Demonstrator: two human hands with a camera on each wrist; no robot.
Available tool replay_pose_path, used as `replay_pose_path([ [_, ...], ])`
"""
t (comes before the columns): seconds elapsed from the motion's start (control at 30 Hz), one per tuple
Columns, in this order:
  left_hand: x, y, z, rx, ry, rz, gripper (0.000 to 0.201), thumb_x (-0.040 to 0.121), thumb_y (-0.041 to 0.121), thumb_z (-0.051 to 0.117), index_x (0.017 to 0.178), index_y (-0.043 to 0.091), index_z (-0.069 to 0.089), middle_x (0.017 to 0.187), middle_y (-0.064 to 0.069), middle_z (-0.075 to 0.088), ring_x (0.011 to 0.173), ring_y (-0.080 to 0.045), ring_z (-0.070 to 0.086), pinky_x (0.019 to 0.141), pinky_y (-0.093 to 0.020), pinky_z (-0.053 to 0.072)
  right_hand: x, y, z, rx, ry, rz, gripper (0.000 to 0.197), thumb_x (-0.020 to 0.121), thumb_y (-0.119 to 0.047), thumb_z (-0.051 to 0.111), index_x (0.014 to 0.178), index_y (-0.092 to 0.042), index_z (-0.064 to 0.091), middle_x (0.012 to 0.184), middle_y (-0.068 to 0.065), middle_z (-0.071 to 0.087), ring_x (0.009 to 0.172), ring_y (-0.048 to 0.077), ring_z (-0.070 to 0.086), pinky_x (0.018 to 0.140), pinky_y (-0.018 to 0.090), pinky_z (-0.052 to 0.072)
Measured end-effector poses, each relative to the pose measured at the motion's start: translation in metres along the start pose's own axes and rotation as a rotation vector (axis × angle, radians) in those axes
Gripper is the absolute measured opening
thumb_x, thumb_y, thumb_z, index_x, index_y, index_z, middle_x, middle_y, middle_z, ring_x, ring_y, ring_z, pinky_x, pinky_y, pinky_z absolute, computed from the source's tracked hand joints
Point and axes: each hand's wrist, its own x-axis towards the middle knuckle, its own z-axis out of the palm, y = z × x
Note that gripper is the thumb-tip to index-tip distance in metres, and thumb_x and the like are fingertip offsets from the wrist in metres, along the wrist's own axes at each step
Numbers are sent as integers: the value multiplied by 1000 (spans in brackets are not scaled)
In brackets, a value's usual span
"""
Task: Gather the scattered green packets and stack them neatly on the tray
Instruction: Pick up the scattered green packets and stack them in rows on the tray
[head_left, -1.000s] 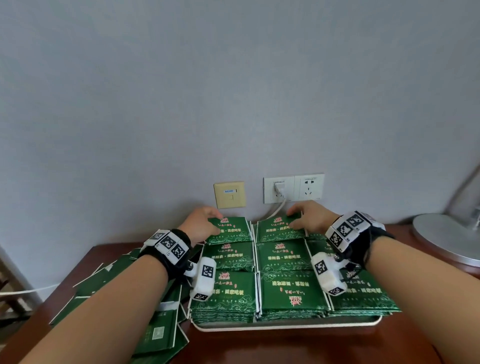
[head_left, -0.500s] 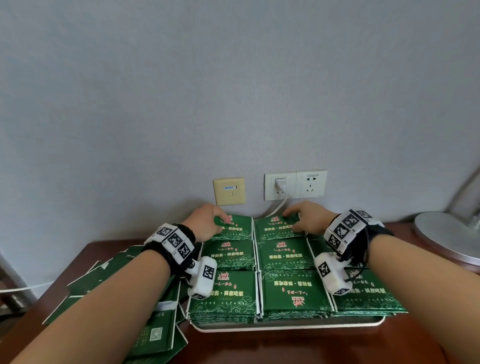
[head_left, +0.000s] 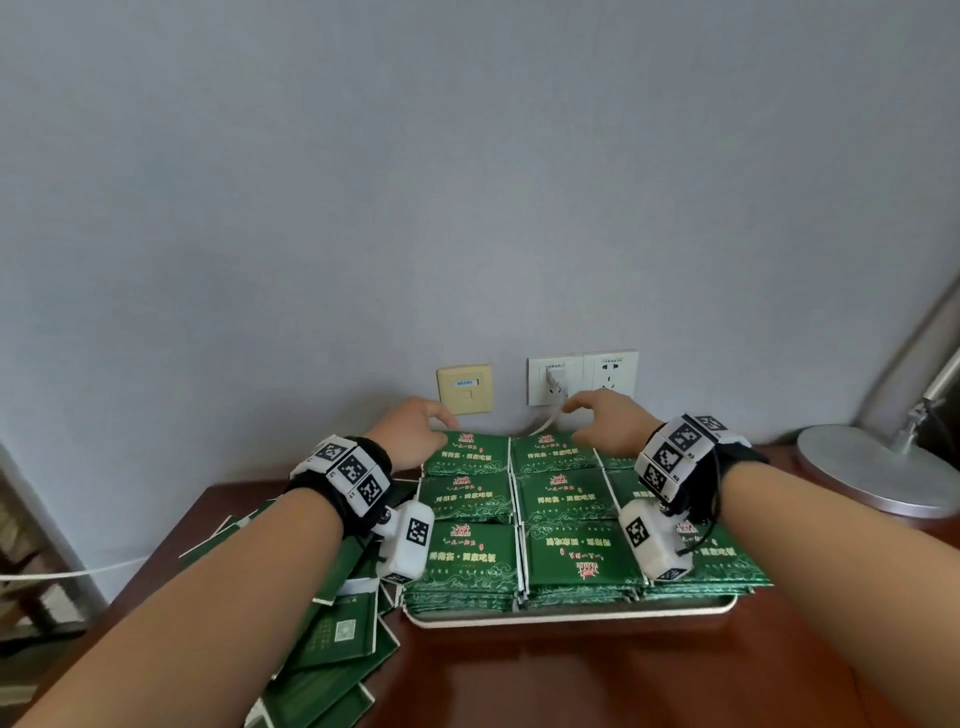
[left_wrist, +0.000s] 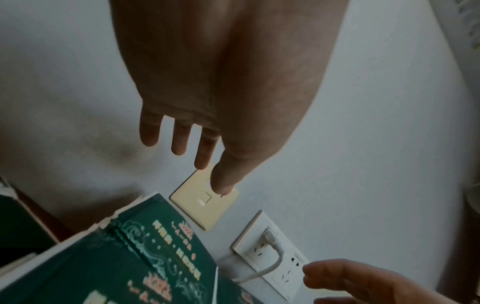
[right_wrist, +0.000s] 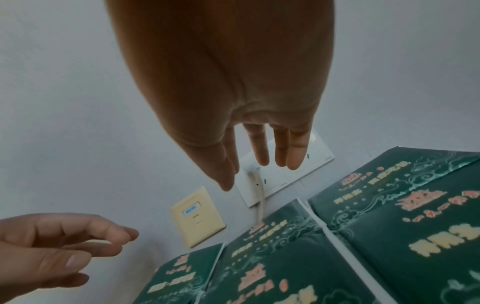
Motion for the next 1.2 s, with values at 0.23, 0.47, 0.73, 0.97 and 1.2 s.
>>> replay_pose_path([
  [0.23,-78,2,-25,43,48,12,20,88,11,63,102,24,70,122,3,58,111,-19,55,92,-27,42,-61,-58,8,0,19,-64,48,87,-11,63,134,-15,54,137,9,52,114,24,57,91,31,48],
  [0.47,-155,-39,-45,127,57,-45,24,89,13,63,109,25,66,131,-1,60,115,-20,58,96,-27,43,-106,-116,51,-10,-64,-132,51,86,-18,65,135,-21,52,129,5,57,109,23,60,94,34,50],
  [0.73,-217,-105,-61,227,56,-146,29,86,18,67,114,24,66,122,-1,62,105,-20,62,91,-27,49,-120,-169,111,-17,-115,-224,51,86,-18,65,136,-19,52,124,4,58,106,21,60,87,29,50],
  [0.97,-232,-150,-51,279,-30,-186,33,87,24,69,119,22,63,135,-2,56,115,-22,59,99,-30,46,-105,-194,160,-33,-165,-273,54,85,-16,65,137,-16,50,129,7,59,112,21,58,88,23,43],
  [1.2,-221,-167,-41,342,-15,-157,37,91,31,64,128,30,58,141,-2,49,129,-24,49,109,-45,39,-86,-212,192,-179,-208,-364,57,89,-18,60,144,-17,42,143,9,46,130,24,46,106,29,35],
])
